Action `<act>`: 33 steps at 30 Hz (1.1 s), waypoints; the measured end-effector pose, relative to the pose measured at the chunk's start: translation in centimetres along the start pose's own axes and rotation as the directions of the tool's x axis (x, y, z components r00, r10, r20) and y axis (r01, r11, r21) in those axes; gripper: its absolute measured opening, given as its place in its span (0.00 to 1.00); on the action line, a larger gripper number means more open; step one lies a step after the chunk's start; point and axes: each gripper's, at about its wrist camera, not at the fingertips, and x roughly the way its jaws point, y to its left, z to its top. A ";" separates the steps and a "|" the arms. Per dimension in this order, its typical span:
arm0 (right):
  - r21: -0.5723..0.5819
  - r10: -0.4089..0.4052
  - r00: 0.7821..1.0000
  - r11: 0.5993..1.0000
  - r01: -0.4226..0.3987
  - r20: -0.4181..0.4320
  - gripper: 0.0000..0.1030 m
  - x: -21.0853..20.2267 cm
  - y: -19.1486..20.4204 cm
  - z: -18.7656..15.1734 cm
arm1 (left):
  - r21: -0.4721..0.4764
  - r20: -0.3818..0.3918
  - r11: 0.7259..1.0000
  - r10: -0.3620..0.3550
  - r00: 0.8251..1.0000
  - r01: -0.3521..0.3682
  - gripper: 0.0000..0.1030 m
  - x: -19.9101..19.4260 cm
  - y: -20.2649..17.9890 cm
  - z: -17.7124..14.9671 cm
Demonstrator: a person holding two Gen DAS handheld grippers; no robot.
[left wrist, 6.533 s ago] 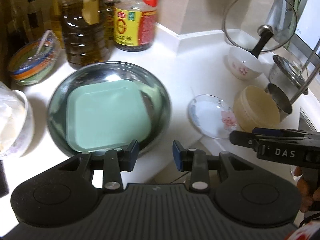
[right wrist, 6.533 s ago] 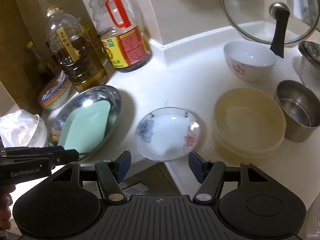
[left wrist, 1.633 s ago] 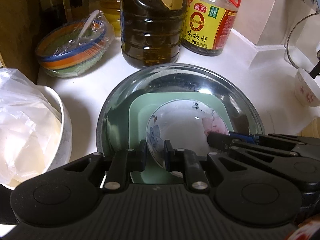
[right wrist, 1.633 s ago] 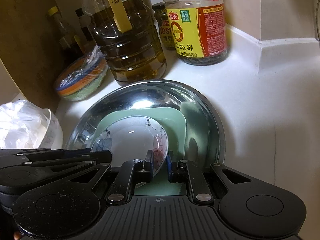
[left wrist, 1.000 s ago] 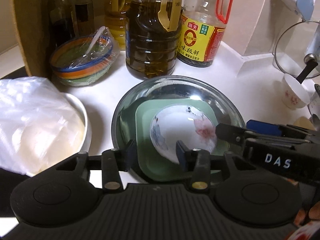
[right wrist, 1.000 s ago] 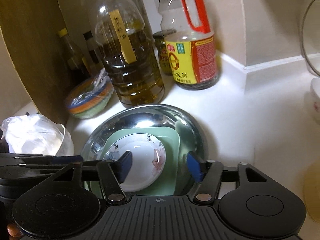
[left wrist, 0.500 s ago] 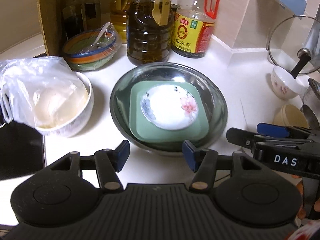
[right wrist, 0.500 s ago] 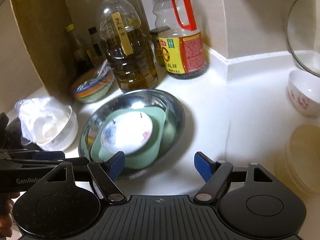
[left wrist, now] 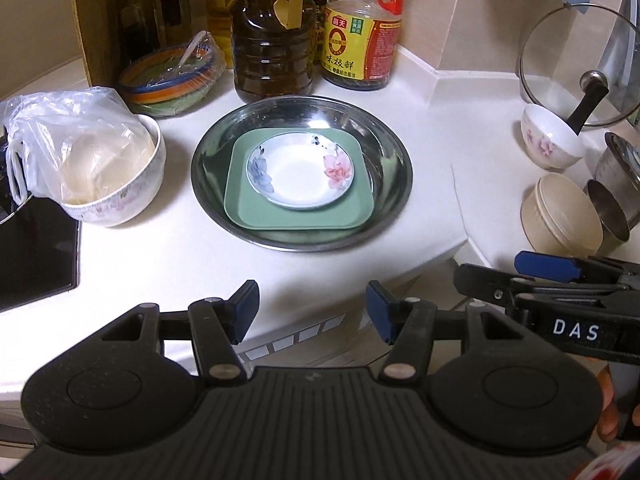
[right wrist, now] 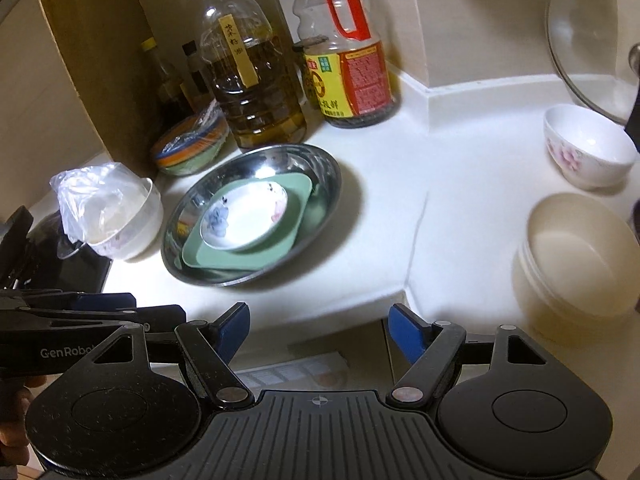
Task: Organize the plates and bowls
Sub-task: 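Withdraw both grippers from the basin toward the cream bowls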
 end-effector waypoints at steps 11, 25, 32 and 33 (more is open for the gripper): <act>0.013 -0.038 0.999 0.999 0.038 -0.001 0.74 -2.6 -2.7 -1.6 | 0.045 -0.006 0.999 -0.018 1.000 0.018 0.55 -0.2 -3.9 -0.7; 0.110 -0.167 0.986 0.980 0.163 0.024 0.74 -6.9 -8.2 -3.6 | 0.154 -0.025 0.983 -0.099 0.995 0.102 0.55 0.3 -11.0 -1.3; 0.173 -0.206 0.978 0.965 0.199 0.022 0.74 -8.9 -10.8 -4.6 | 0.183 -0.036 0.974 -0.125 0.991 0.130 0.55 0.4 -13.7 -1.8; 0.175 -0.209 0.978 0.964 0.202 0.024 0.74 -9.1 -11.0 -4.7 | 0.189 -0.035 0.973 -0.130 0.991 0.134 0.55 0.3 -14.1 -1.8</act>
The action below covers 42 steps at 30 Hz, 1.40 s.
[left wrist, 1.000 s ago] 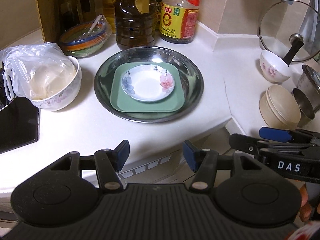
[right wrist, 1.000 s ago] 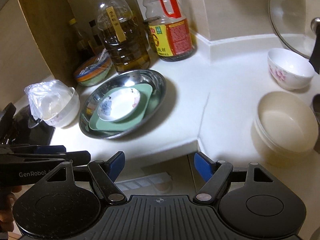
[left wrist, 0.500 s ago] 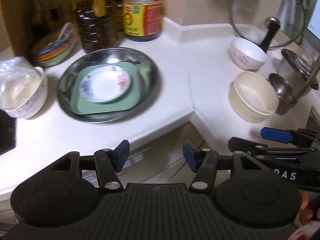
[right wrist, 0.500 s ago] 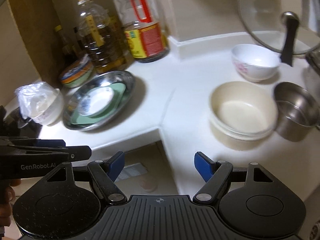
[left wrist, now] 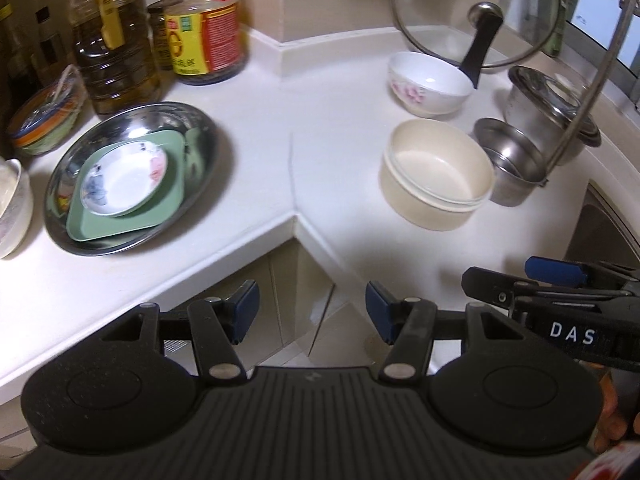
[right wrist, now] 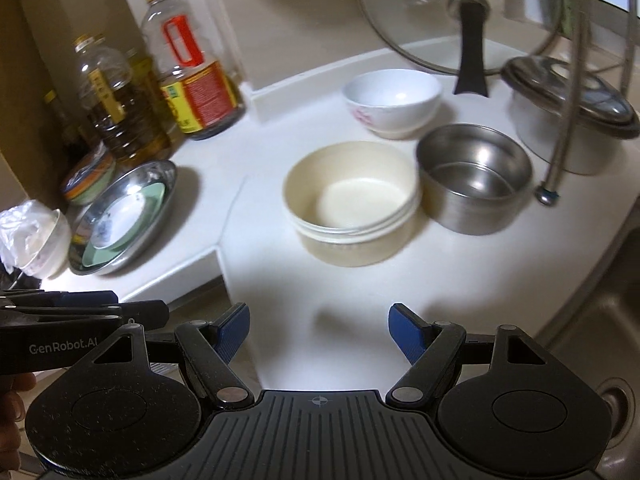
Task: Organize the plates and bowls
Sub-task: 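Withdraw both grippers from the basin toward the cream bowls, then close both grippers on the rim of the stacked cream bowls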
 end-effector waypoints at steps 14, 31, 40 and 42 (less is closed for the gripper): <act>0.078 -0.048 0.999 0.996 0.046 0.013 0.74 -0.5 -2.4 0.4 | 0.082 0.009 0.994 -0.075 0.997 0.074 0.55 1.2 -2.5 1.8; 0.200 -0.132 0.988 0.973 0.114 0.081 0.74 0.7 -2.9 3.1 | 0.193 0.003 0.963 -0.194 0.981 0.189 0.54 4.5 -2.3 6.8; 0.237 -0.181 0.977 0.960 0.150 0.114 0.60 2.0 -3.1 4.1 | 0.227 0.016 0.948 -0.232 0.973 0.222 0.53 6.2 -2.6 8.8; 0.250 -0.181 0.977 0.957 0.149 0.111 0.56 2.5 -3.3 4.3 | 0.234 0.018 0.945 -0.238 0.971 0.227 0.50 6.6 -2.7 9.2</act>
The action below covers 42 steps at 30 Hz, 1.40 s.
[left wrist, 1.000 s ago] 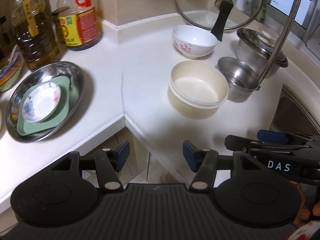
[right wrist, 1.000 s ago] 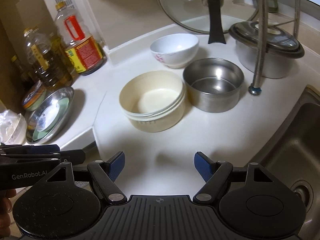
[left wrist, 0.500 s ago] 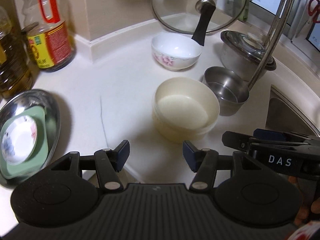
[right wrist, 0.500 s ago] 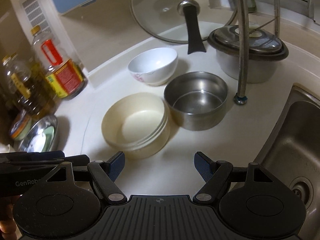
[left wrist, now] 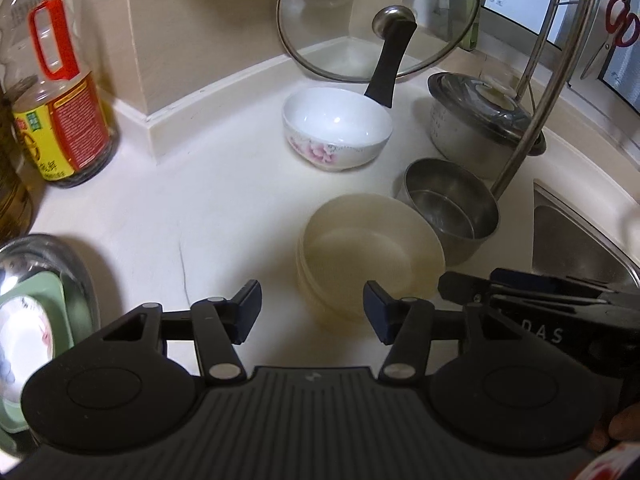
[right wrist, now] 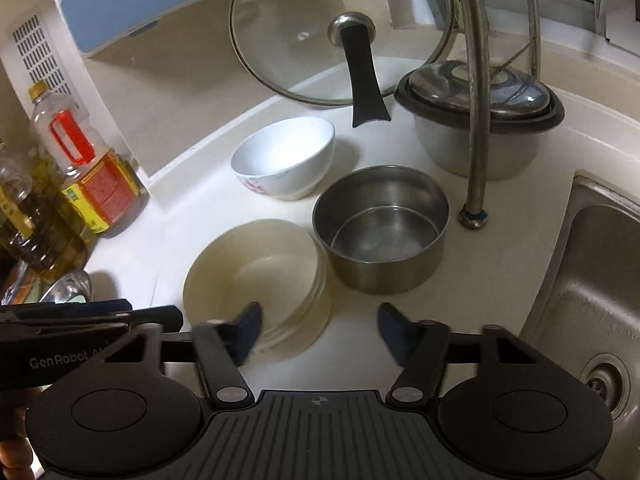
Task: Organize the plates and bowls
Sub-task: 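Close both grippers on the rim of the stacked cream bowls, then lift the cream bowls with both grippers and carry them over the white floral bowl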
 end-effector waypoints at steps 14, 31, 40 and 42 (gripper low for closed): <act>0.027 -0.022 1.000 0.999 0.022 -0.009 0.39 2.6 0.2 1.0 | 0.032 -0.032 0.999 -0.013 0.999 0.014 0.41 3.5 0.3 1.4; 0.012 -0.011 0.999 1.000 0.012 -0.043 0.21 4.5 -0.2 1.5 | 0.023 -0.068 0.999 -0.025 0.997 0.027 0.32 5.6 0.6 2.0; -0.018 -0.014 0.999 1.000 0.013 -0.046 0.15 4.4 0.3 1.4 | 0.026 -0.070 0.999 -0.039 0.997 0.041 0.19 5.4 0.6 1.9; -0.018 -0.010 0.999 1.000 0.009 -0.048 0.15 4.4 0.4 1.5 | 0.025 -0.066 0.999 -0.038 0.997 0.040 0.18 5.0 0.8 1.9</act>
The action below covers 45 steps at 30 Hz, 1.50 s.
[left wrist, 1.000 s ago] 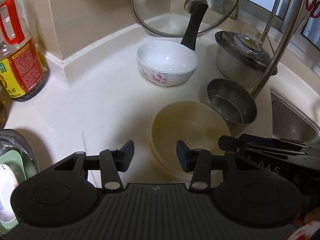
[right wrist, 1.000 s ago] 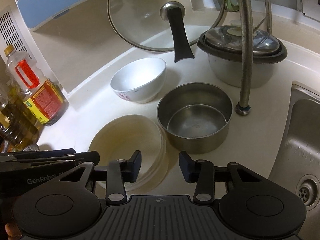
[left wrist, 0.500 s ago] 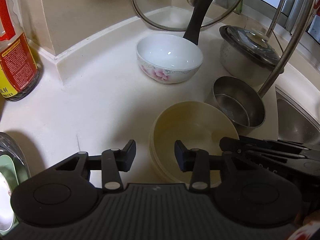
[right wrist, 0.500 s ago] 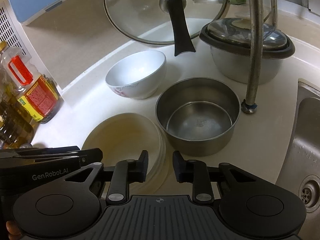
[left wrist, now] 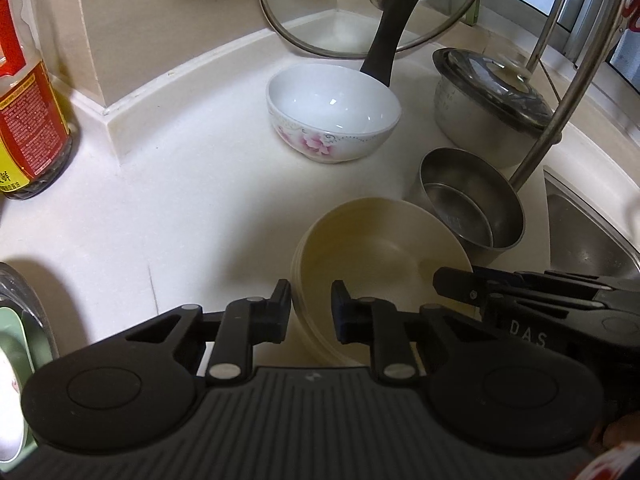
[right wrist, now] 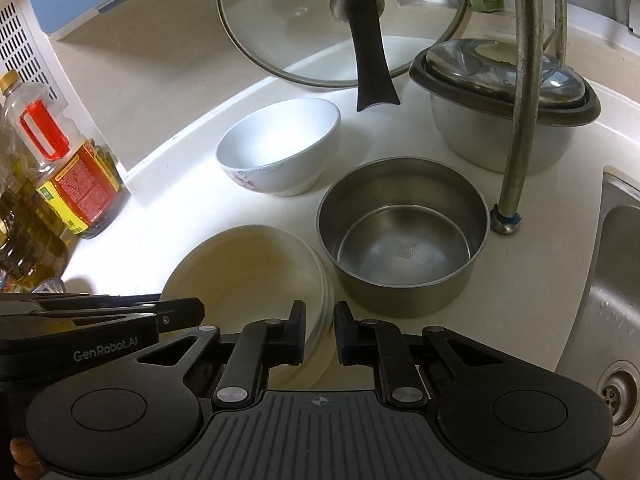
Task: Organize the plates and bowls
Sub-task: 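Lift the cream bowls with both grippers and carry them over the white floral bowl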
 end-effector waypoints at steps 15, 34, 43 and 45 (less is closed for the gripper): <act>-0.038 0.057 0.997 0.998 -0.055 0.059 0.14 -1.9 2.1 3.9 | -0.004 0.132 1.000 0.016 0.991 -0.016 0.19 -4.3 0.8 4.0; -0.037 0.004 0.984 0.999 0.002 0.180 0.14 1.0 0.7 13.1 | 0.055 0.188 0.998 0.028 0.982 -0.039 0.19 0.7 -0.3 13.1; -0.021 0.003 0.989 1.000 0.000 0.145 0.14 4.3 -0.3 15.0 | 0.051 0.152 0.998 0.036 0.988 -0.044 0.19 3.3 0.4 14.5; -0.020 0.002 0.991 1.000 0.000 0.133 0.14 4.9 -0.4 14.9 | 0.048 0.138 0.998 0.035 0.990 -0.042 0.19 3.8 0.6 14.6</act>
